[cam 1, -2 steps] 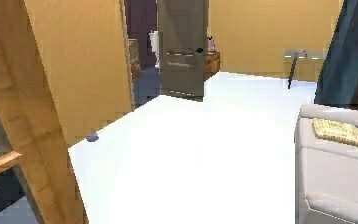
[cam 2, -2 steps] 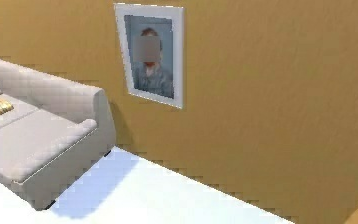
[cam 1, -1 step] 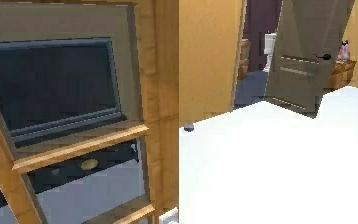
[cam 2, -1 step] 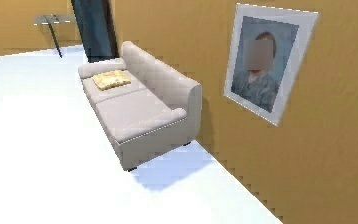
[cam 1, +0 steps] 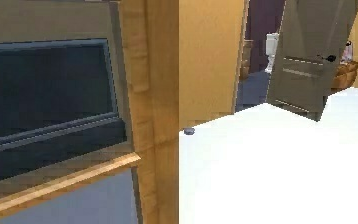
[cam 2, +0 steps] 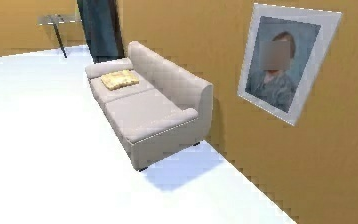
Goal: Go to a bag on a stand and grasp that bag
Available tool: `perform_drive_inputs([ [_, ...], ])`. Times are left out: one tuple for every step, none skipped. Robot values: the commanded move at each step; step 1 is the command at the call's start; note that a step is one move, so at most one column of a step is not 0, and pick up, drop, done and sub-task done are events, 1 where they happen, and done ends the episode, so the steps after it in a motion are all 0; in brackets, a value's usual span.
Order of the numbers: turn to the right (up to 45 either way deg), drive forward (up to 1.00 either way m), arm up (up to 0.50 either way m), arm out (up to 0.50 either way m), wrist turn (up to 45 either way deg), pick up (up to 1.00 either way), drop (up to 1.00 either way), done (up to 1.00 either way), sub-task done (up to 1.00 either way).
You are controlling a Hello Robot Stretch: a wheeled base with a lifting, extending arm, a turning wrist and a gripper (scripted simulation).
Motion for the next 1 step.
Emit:
perform_drive_inputs([
  [45.0,0.0,0.0,0.0,0.0,0.0,0.0,0.0,0.0],
])
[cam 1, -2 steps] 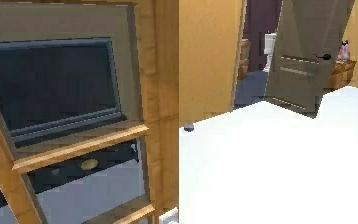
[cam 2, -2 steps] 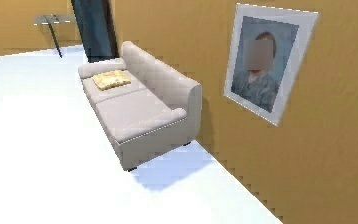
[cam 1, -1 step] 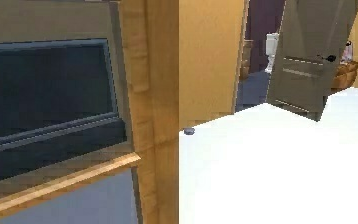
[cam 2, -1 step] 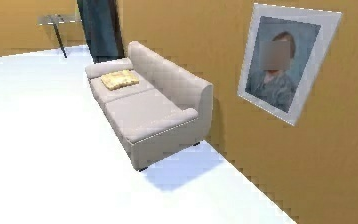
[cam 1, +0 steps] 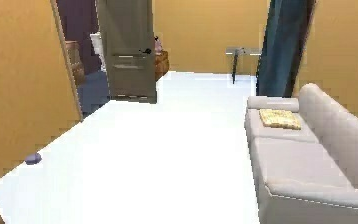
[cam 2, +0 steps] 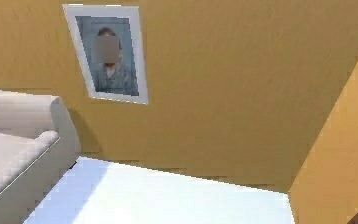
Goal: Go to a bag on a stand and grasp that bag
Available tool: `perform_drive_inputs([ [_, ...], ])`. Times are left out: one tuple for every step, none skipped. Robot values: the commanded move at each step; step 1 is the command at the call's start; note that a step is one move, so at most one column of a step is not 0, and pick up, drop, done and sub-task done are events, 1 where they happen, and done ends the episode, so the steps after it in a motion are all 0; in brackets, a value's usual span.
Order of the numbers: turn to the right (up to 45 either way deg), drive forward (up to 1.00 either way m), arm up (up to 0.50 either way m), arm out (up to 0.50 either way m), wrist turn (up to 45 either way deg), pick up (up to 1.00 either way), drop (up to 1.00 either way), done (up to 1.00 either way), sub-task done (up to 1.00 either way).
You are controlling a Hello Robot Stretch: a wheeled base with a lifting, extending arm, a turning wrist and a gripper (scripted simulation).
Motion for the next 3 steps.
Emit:
perform_drive_inputs([
  [45.0,0.0,0.0,0.0,0.0,0.0,0.0,0.0,0.0],
  [36.0,0.0,0.0,0.0,0.0,0.0,0.0,0.0,0.0],
  [0.0,0.1,0.0,0.0,0.0,0.0,0.0,0.0,0.0],
])
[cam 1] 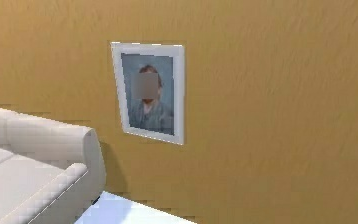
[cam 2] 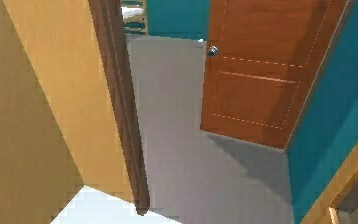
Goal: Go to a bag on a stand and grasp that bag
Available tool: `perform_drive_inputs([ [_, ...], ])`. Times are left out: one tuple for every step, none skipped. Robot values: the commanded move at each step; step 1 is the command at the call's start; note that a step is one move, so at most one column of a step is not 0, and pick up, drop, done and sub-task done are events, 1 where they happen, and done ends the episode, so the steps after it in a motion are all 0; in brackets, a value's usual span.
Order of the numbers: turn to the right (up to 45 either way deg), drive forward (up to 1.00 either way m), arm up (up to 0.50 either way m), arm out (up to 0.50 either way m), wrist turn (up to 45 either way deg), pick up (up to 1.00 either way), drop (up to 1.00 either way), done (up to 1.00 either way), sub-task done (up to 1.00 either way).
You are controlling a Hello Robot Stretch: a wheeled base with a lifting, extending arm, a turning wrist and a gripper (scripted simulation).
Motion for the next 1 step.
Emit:
perform_drive_inputs([
  [-45.0,0.0,0.0,0.0,0.0,0.0,0.0,0.0,0.0],
])
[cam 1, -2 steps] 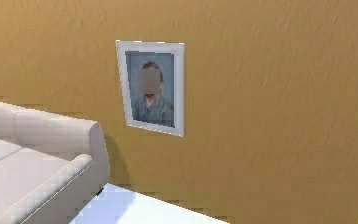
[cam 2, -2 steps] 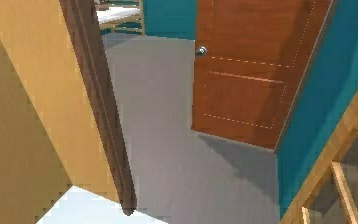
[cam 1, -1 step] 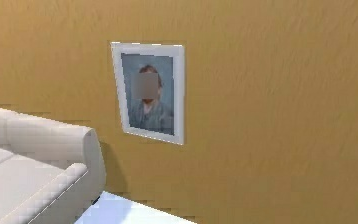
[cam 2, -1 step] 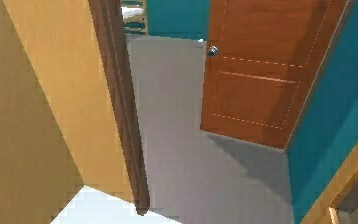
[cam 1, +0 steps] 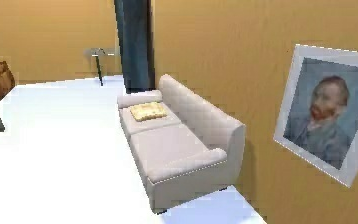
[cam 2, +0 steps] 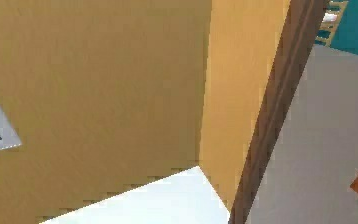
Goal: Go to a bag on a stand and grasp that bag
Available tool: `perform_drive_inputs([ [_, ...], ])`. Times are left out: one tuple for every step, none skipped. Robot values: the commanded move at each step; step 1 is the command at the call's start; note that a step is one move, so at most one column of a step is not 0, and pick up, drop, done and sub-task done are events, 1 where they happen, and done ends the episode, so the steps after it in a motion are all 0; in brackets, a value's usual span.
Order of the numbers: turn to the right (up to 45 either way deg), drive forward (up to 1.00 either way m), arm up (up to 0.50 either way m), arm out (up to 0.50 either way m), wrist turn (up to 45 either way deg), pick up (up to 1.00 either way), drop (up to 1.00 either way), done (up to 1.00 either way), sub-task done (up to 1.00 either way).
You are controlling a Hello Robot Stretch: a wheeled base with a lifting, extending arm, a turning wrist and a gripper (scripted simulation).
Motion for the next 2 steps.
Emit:
perform_drive_inputs([
  [-42.0,0.0,0.0,0.0,0.0,0.0,0.0,0.0,0.0],
  [0.0,0.75,0.0,0.0,0.0,0.0,0.0,0.0,0.0],
])
